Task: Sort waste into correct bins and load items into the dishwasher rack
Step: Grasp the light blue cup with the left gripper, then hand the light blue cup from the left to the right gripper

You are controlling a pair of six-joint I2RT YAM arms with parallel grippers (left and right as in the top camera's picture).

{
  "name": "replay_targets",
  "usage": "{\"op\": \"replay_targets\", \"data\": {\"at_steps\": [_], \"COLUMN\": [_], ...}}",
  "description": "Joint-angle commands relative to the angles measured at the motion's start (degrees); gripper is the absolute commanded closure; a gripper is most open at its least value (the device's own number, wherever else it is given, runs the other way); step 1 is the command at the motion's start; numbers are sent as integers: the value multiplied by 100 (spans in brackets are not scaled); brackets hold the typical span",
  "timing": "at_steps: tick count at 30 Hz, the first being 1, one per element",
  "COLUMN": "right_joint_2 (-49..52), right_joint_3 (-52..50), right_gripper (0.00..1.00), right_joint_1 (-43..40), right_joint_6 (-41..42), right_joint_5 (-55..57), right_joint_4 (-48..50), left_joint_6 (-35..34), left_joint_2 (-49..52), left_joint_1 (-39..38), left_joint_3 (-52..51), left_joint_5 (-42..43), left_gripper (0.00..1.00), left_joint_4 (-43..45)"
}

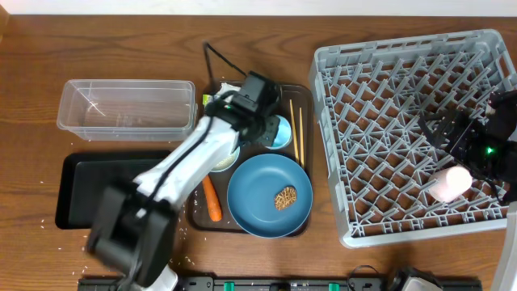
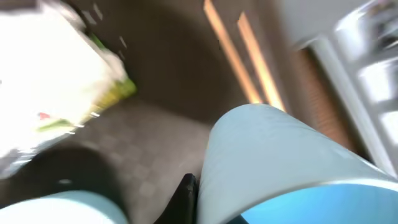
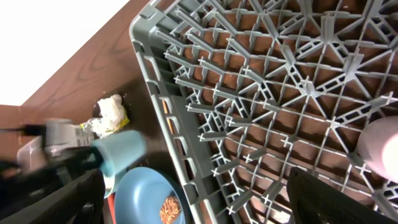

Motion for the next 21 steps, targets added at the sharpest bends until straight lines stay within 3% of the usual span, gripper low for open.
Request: {"op": "replay_targets", "data": {"at_steps": [1, 4, 8, 16, 21], "right_joint_2": [-2, -2, -2, -2, -2], "right_joint_3": [72, 72, 72, 72, 72], "right_gripper": [12, 12, 12, 14, 13], "right_joint_1": [166, 409, 907, 2494, 3646], "right_joint_6": [-240, -713, -1335, -1572, -2107], "right_joint_5": [-20, -256, -953, -1904, -2120], "right_joint_4": [4, 4, 142, 1307, 1958], "left_joint_6": [-264, -424, -420, -422, -422], "left_joint_2": [-885, -1510, -2111, -2277, -2277], "left_joint_1": [173, 450, 1119, 2197, 2238], "left_joint_3": [131, 131, 129, 127, 127], "left_joint_5": [-57, 520, 2658, 6400, 7648], "left_gripper": [94, 94, 94, 94, 94], "left_joint_4": [-114, -280, -409, -581, -540]}}
